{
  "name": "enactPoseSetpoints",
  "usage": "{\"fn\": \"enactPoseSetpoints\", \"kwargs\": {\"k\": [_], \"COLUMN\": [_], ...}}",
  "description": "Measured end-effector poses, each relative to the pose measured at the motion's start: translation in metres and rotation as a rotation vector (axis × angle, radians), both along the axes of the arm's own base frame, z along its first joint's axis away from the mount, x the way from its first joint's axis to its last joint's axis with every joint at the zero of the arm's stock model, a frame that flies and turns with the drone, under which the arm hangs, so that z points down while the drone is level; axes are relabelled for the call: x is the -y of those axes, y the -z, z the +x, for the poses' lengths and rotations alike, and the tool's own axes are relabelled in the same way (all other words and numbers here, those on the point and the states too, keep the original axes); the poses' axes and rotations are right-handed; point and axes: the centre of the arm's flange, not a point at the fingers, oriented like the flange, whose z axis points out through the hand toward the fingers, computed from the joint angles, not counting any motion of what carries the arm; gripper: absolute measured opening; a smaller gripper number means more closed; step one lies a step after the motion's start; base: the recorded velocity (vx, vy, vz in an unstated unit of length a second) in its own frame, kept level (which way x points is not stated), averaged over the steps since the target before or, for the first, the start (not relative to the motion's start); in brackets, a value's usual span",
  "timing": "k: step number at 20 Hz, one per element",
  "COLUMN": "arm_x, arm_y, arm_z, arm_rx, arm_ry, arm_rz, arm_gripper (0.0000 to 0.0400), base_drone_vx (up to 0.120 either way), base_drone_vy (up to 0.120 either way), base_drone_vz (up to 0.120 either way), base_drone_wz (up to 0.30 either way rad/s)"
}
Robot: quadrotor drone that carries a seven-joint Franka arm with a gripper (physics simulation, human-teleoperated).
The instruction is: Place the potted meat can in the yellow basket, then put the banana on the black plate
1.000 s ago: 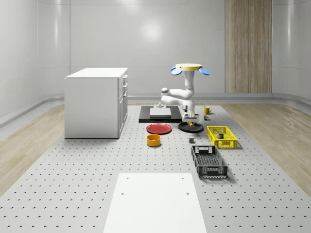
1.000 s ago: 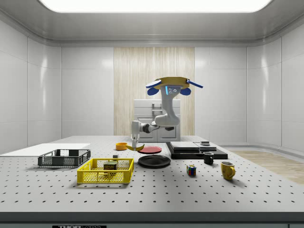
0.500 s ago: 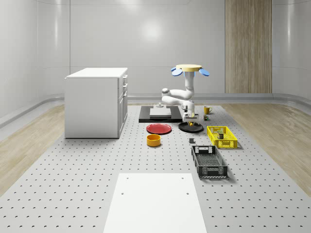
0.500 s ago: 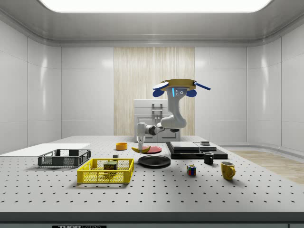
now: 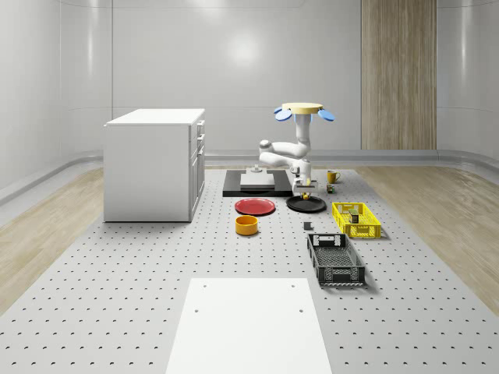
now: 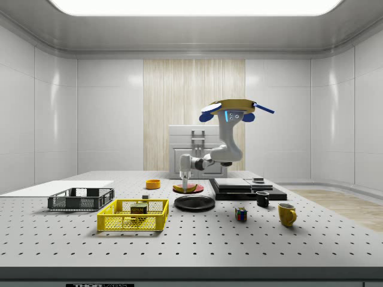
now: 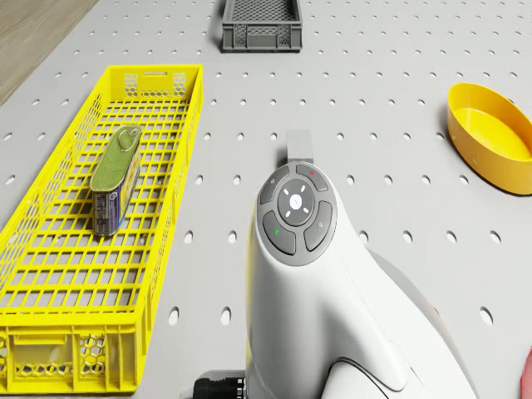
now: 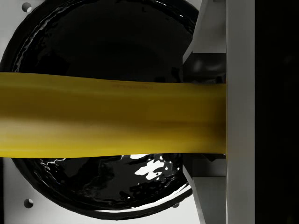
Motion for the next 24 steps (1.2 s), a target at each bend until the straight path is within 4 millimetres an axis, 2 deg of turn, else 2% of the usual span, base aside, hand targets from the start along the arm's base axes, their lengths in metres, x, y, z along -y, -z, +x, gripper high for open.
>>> {"fn": "enactPoseSetpoints", "kwargs": {"k": [4,7,21,24], "arm_x": [0.000,0.000,0.000,0.000], "arm_y": [0.000,-0.004,-0.048,-0.054], "arm_z": [0.000,0.000,0.000,0.000], "arm_rx": [0.000,0.000,0.000,0.001], "arm_ry": [0.000,0.000,0.000,0.000], "arm_rz": [0.000,0.000,0.000,0.003], "arm_gripper": [0.0202,0.0202,0.0202,0.0297], "base_drone_vx": [-0.110,0.000,0.000,0.000], "base_drone_vy": [0.030,0.000,0.000,0.000], "base_drone_vz": [0.000,0.000,0.000,0.000], "base_drone_wz": [0.000,0.000,0.000,0.000]}}
